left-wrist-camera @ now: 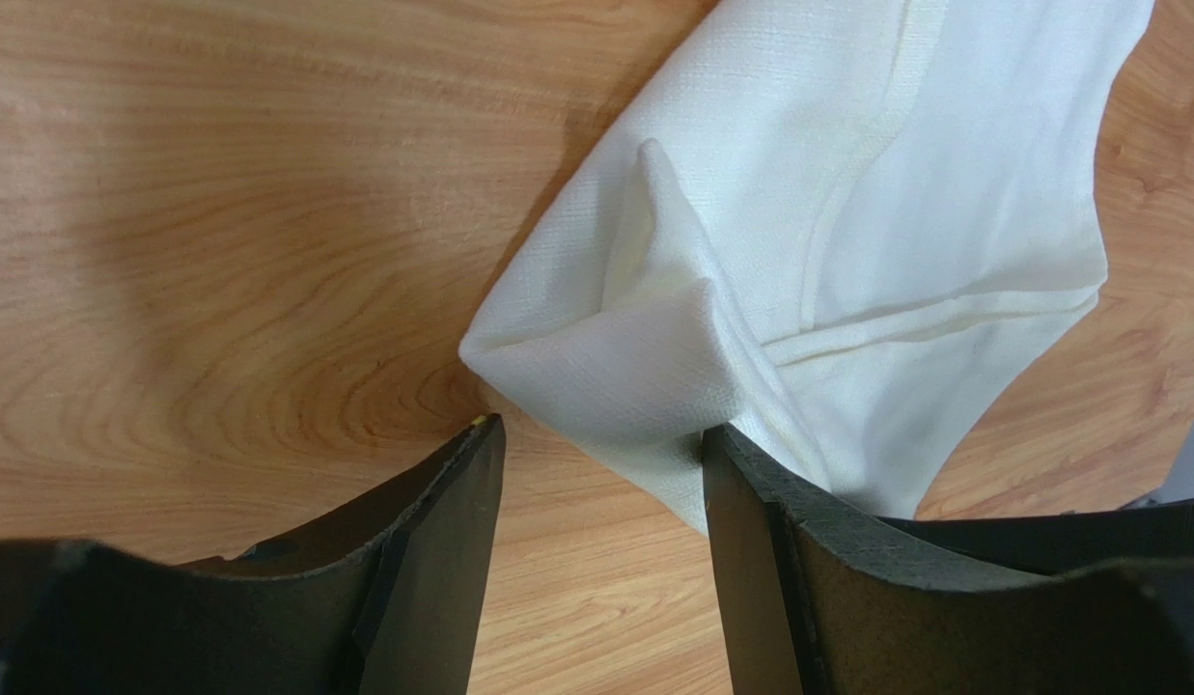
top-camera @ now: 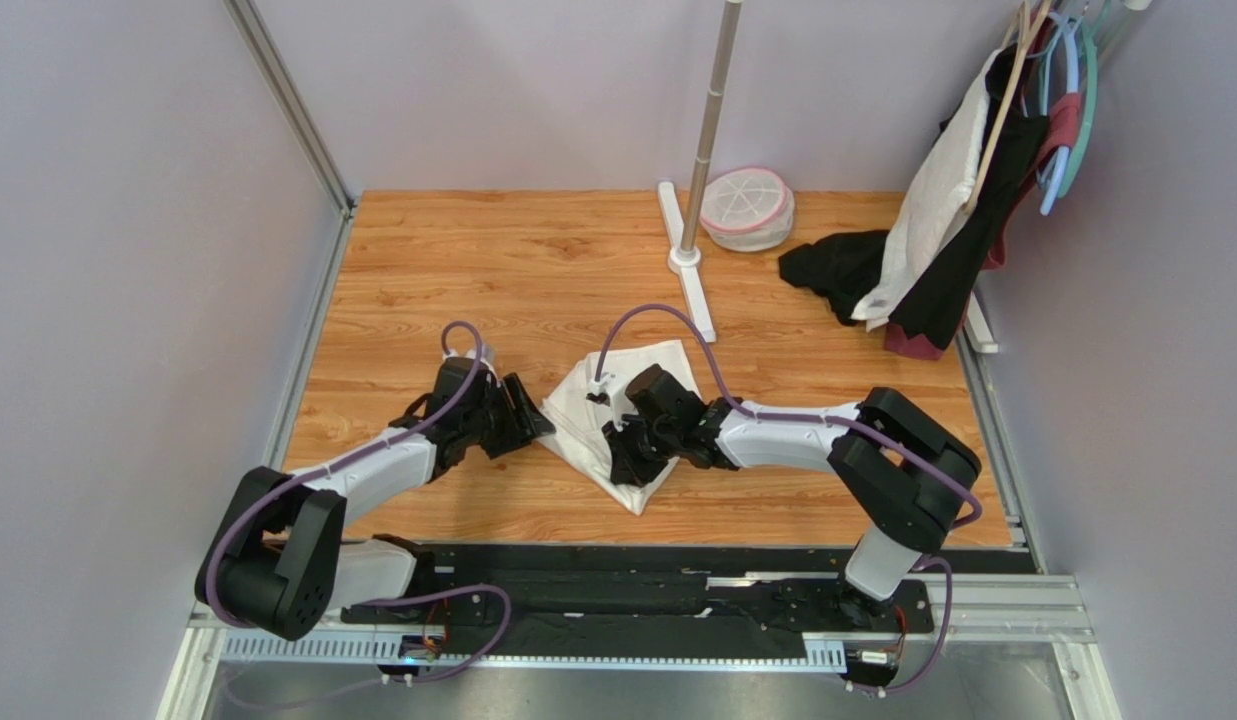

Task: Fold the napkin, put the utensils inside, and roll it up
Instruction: Roll the napkin with the utensil

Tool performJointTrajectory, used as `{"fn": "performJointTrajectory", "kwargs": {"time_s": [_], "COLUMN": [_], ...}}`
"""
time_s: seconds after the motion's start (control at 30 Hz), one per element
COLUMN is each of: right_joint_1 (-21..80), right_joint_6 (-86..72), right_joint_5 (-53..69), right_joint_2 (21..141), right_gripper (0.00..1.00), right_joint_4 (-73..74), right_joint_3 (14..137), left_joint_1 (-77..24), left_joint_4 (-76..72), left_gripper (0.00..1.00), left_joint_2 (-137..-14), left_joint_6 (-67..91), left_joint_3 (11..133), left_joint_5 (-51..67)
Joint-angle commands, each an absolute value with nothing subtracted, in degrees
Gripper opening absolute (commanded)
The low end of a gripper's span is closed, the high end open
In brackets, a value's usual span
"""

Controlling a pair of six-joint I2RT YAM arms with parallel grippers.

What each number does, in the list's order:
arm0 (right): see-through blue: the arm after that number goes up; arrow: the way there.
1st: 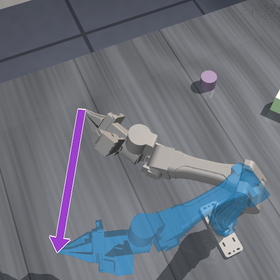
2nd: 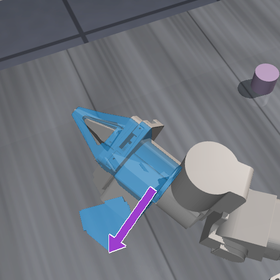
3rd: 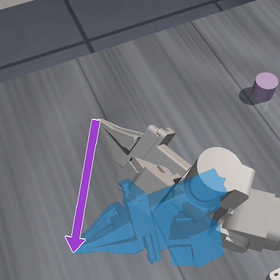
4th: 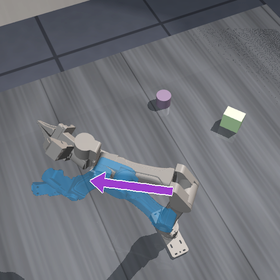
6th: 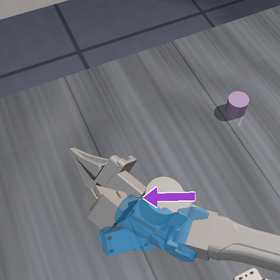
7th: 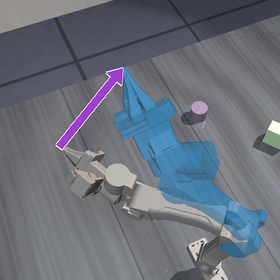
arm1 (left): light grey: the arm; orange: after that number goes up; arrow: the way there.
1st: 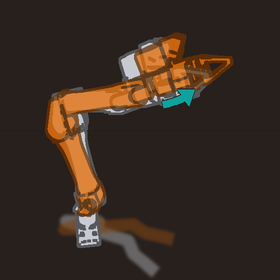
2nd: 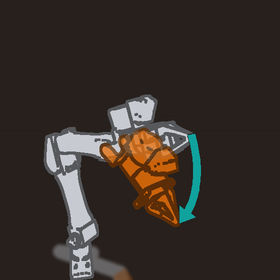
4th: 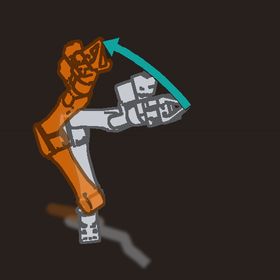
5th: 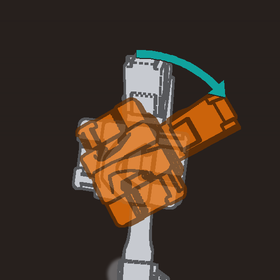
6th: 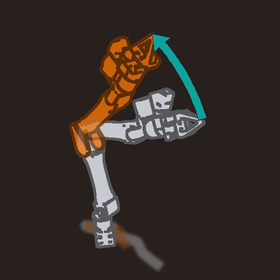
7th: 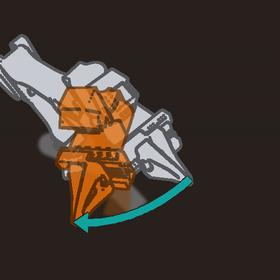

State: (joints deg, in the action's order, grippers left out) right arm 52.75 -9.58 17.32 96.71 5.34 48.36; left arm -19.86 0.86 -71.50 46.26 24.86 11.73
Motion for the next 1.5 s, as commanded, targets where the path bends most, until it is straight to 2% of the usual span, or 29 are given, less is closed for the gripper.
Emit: {"fn": "performJointTrajectory", "kwargs": {"time_s": [0.0, 0.13, 0.37, 0.6, 0.8, 0.93, 1.03, 1.07, 1.17, 1.33, 1.47], "right_joint_1": [53.3, 53.3, 53.4, 53.4, 53.4, 53.4, 53.4, 53.4, 53.5, 55.5, 57.7], "right_joint_6": [-10.5, -11.4, -11.7, -11.4, -11.4, -11.5, -11.6, -11.8, -11.7, -11.7, -12.0], "right_joint_5": [17.6, 18.8, 19.3, 19.3, 18.9, 17.1, 14.6, 13.7, 11.5, 7.3, -0.2], "right_joint_2": [97.9, 97.2, 96.9, 98.5, 98.6, 97.6, 95.8, 94.9, 92.0, 89.9, 92.5], "right_gripper": [0.0, 0.0, 0.0, 0.0, 0.0, 0.0, 0.16, 0.26, 0.43, 0.6, 0.63], "right_joint_4": [17.3, 17.3, 18.1, 17.8, 18.3, 20.5, 24.0, 25.6, 28.8, 30.3, 30.0], "right_joint_3": [43.7, 43.0, 43.2, 43.6, 44.5, 46.4, 50.0, 51.1, 55.8, 63.2, 66.0], "left_joint_1": [-20.0, -20.7, -21.6, -23.1, -24.0, -24.6, -25.0, -25.0, -25.5, -25.8, -25.8], "left_joint_4": [-5.3, -8.5, -9.9, -14.6, -15.6, -15.6, -15.4, -15.5, -15.2, -14.5, -13.3], "left_gripper": [0.62, 0.62, 0.54, 0.51, 0.31, 0.24, 0.24, 0.23, 0.23, 0.23, 0.23], "left_joint_2": [-72.3, -74.6, -75.5, -80.7, -84.9, -86.1, -86.7, -86.7, -86.7, -86.1, -85.3], "left_joint_6": [48.5, 49.8, 49.8, 48.6, 48.5, 48.4, 48.3, 48.3, 48.3, 48.4, 48.1], "left_joint_3": [22.8, 21.4, 20.1, 20.3, 21.2, 21.8, 22.2, 22.5, 23.1, 23.8, 24.6], "left_joint_5": [10.1, 11.2, 9.4, 10.2, 10.3, 10.0, 10.2, 10.5, 10.7, 10.8, 10.7]}}
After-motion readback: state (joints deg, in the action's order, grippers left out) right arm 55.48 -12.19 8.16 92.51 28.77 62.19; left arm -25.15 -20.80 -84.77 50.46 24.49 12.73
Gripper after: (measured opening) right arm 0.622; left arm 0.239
